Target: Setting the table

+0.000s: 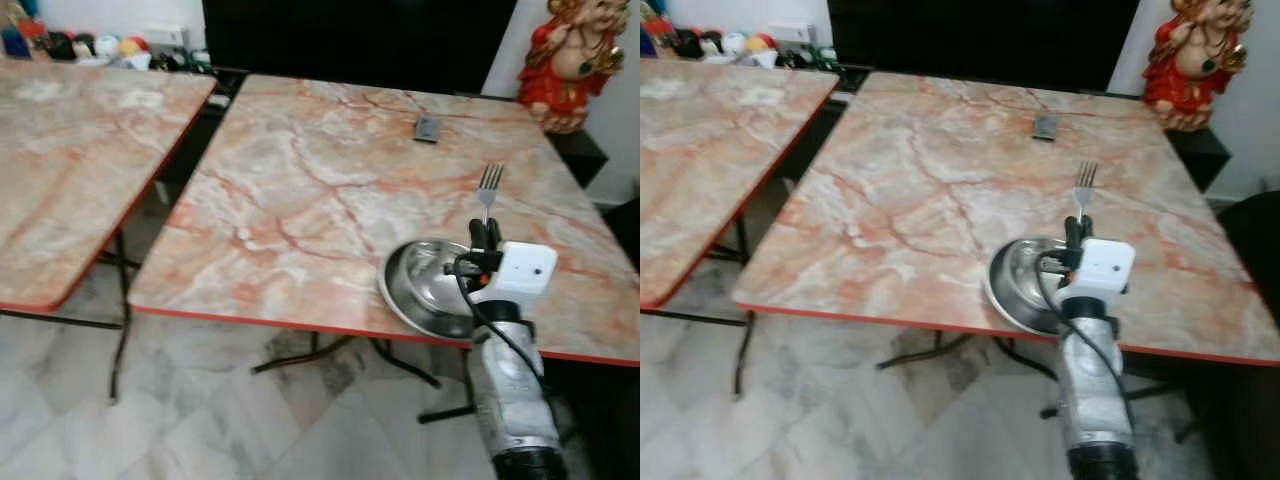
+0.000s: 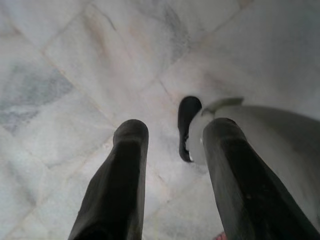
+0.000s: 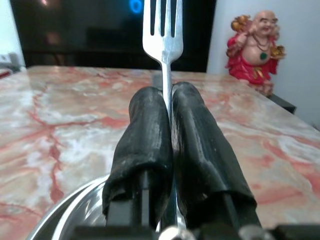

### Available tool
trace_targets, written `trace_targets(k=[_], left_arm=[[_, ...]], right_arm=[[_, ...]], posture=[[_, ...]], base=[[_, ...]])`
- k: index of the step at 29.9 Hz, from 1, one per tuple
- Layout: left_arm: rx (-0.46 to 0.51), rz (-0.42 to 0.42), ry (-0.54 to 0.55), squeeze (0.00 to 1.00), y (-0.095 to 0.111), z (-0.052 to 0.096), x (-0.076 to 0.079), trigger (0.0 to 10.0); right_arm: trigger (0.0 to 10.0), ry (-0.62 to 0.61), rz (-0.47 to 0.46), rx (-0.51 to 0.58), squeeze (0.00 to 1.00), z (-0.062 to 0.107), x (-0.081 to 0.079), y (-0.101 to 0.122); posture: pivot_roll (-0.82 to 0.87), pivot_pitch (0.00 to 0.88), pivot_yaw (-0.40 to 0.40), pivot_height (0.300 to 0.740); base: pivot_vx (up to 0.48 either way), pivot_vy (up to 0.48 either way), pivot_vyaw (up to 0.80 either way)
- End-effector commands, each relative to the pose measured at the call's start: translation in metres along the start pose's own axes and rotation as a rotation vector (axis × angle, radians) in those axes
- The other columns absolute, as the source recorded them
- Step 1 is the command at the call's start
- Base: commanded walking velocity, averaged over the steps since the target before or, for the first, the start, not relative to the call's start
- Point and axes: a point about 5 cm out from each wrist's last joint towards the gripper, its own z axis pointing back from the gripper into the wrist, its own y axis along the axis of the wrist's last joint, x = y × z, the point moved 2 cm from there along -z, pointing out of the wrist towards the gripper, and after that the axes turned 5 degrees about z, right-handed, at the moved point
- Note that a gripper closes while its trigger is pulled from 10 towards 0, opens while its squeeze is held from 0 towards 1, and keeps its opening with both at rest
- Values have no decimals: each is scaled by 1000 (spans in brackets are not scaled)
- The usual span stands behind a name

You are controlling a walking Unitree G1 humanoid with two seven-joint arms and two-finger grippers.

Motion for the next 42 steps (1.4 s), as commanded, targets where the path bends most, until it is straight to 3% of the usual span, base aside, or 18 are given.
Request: trace_targets(k=[1, 15, 24, 33, 42], left_arm=[[-26, -2, 0, 0, -9, 2, 1, 10000], [-26, 0, 2, 0, -7, 2, -1, 10000], [-18, -29, 7, 0, -1, 1, -9, 10000], [-6, -41, 9, 0, 8, -1, -12, 10000], [-5, -34, 11, 0, 7, -1, -12, 10000]], right_arm=[[10000, -24, 11, 5, 0, 0, 8, 1], [10000, -47, 7, -7, 0, 1, 12, -2], [10000, -115, -4, 1, 0, -4, 22, -1], [10000, -171, 84, 4, 0, -8, 48, 1], [10000, -167, 86, 11, 0, -8, 49, 1]], posture=[[58, 150, -45, 740], [59, 146, -33, 740], [63, 121, 14, 740], [61, 116, 28, 740], [74, 123, 20, 740]], base=[[0, 0, 0], [0, 0, 0], [0, 0, 0], [0, 0, 0], [0, 0, 0]])
